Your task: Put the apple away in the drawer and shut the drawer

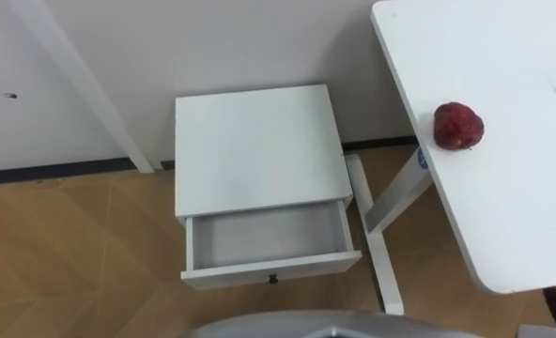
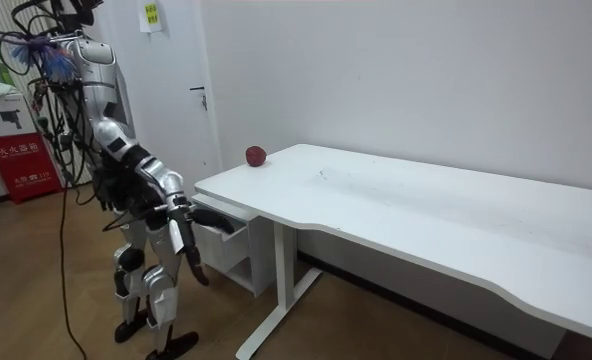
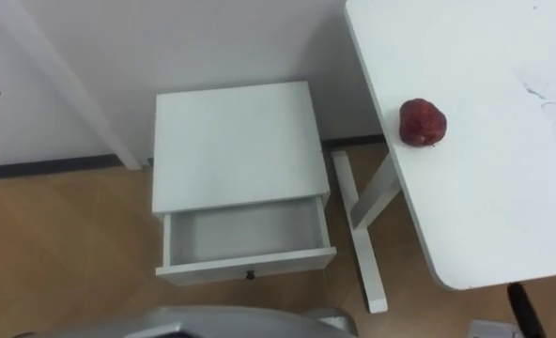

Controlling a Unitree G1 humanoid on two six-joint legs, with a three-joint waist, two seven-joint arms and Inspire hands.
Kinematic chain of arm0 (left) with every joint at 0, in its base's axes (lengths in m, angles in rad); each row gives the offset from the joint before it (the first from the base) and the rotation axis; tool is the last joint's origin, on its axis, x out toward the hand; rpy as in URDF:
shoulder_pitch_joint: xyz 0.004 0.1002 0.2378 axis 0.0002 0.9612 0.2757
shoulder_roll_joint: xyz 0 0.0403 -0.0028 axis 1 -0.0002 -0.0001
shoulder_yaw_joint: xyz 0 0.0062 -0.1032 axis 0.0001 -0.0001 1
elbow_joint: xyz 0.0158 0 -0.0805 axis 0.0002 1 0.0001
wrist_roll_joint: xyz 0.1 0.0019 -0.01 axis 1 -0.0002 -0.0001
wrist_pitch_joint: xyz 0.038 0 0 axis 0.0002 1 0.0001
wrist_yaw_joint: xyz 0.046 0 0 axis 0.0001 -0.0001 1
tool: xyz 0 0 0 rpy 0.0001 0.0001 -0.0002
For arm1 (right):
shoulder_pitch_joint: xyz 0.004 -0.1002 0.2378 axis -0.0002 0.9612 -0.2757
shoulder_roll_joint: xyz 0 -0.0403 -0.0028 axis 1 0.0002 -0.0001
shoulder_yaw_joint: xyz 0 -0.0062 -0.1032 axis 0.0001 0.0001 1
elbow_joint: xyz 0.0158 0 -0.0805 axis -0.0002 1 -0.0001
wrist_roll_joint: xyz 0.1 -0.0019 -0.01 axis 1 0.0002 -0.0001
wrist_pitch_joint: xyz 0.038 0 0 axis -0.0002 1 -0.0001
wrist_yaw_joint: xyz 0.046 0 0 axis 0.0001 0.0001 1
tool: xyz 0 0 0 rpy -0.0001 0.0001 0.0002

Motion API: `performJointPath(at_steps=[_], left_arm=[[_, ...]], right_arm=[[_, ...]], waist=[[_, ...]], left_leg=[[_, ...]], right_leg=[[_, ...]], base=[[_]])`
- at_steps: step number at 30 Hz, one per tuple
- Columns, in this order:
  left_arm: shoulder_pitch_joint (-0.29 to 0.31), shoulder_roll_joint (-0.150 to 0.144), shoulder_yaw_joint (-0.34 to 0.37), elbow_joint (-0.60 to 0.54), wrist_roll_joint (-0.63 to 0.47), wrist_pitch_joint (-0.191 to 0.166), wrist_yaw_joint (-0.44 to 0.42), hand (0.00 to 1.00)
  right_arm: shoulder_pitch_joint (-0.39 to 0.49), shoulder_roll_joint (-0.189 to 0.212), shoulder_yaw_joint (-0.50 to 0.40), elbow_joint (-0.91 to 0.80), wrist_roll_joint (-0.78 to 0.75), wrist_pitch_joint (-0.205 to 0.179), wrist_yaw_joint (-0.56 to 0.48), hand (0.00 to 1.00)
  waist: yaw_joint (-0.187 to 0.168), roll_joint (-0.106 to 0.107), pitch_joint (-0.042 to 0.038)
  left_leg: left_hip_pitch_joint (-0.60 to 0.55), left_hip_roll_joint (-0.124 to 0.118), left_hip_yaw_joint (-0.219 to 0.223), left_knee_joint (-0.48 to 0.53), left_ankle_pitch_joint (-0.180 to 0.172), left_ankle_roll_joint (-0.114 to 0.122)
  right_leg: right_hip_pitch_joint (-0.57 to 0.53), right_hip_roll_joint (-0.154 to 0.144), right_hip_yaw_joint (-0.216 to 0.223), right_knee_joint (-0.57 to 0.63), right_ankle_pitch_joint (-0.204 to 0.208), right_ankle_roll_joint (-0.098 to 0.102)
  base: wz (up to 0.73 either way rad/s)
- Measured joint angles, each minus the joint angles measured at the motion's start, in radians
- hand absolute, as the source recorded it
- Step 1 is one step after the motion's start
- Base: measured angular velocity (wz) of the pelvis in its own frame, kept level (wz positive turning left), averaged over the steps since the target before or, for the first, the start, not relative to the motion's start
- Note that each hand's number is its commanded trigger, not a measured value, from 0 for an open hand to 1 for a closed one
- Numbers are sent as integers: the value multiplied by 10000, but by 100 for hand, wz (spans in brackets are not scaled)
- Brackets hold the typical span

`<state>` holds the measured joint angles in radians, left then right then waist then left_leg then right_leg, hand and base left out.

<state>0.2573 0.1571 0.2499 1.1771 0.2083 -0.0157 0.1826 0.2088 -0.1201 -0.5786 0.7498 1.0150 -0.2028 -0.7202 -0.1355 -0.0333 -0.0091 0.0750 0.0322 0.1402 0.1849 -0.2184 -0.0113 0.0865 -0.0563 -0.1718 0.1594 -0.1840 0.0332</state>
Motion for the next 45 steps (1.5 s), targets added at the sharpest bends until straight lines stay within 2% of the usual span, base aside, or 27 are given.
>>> performJointPath(at_steps=[3, 8, 13, 16, 21, 24, 25, 27, 28, 33, 40, 45], left_arm=[[60, 26, 0, -251, -3, -176, 4, 0], [34, 169, -24, -324, 12, -319, 6, 0], [41, 217, -110, -361, 0, -365, -9, 0], [38, 230, -144, -361, -1, -392, -9, 0], [29, 238, -207, -361, 95, -485, -206, 0], [-57, 247, -389, -355, 21, -485, -246, 0], [-87, 253, -596, -356, 24, -485, -250, 0], [-173, 253, -839, -356, 25, -482, -281, 0], [-280, 253, -982, -361, 18, -482, -341, 0], [-326, 253, -1350, -383, 2, -544, -464, 0], [-38, 256, -1374, -394, 17, -533, -576, 0], [133, 254, -1374, -399, 48, -316, -603, 0]], right_arm=[[148, -15, -33, -467, 1, -346, -701, 0], [299, -40, -47, -1610, -128, -708, -1718, 0], [399, -102, -54, -2425, -1461, -1026, -2501, 0], [388, -129, -41, -2678, -2084, -1133, -2853, 0], [356, -156, -1, -3438, -4501, -1187, -3628, 0], [342, -161, 198, -4250, -6202, -1257, -3851, 0], [348, -165, 367, -4752, -6919, -1258, -3898, 0], [332, -176, 657, -5448, -7975, -1275, -3890, 0], [331, -274, 864, -5673, -8433, -1279, -3877, 0], [375, -373, 1467, -6191, -9632, -1272, -3454, 0], [401, -459, 2373, -6500, -9806, -1211, -2134, 0], [394, -465, 2671, -6549, -9759, -875, -837, 0]], waist=[[-5, -13, 6], [-72, -5, 16], [-71, -46, 28], [-38, -80, 40], [46, -111, 59], [106, -118, 162], [109, -67, 152], [123, -14, 146], [212, 42, 111], [557, 2, 126], [691, -92, 92], [873, -144, 107]], left_leg=[[-94, -11, 20, -2, 1, 2], [-150, -15, 116, -9, 2, 5], [-160, -36, 110, -24, 3, 7], [-175, -40, 107, -17, 3, 7], [-295, -46, 109, -22, 5, 10], [-295, -46, 117, -3, 7, 13], [-294, -46, 123, -3, 7, 13], [-298, -45, 124, -4, 8, 14], [-285, -43, 124, -12, 12, 20], [-114, -45, 234, -90, 18, 30], [-53, -38, 229, -119, 21, 35], [89, -35, 233, -184, 20, 34]], right_leg=[[-71, -12, 31, 91, -19, 15], [-202, -20, 142, 156, -23, 16], [-218, -12, 314, 151, -39, 31], [-219, -16, 249, 127, -38, 31], [-349, -27, 217, 165, -42, 36], [-386, -29, 233, 232, -43, 37], [-395, -31, 236, 243, -43, 37], [-406, -31, 233, 252, -43, 37], [-404, -31, 233, 262, -42, 36], [-323, -27, 326, 281, -43, 37], [-316, -26, 314, 276, -42, 36], [-143, -23, 303, 254, -42, 36]], base=[[-2], [-5], [0], [0], [1], [0], [0], [0], [0], [-5], [0], [0]])
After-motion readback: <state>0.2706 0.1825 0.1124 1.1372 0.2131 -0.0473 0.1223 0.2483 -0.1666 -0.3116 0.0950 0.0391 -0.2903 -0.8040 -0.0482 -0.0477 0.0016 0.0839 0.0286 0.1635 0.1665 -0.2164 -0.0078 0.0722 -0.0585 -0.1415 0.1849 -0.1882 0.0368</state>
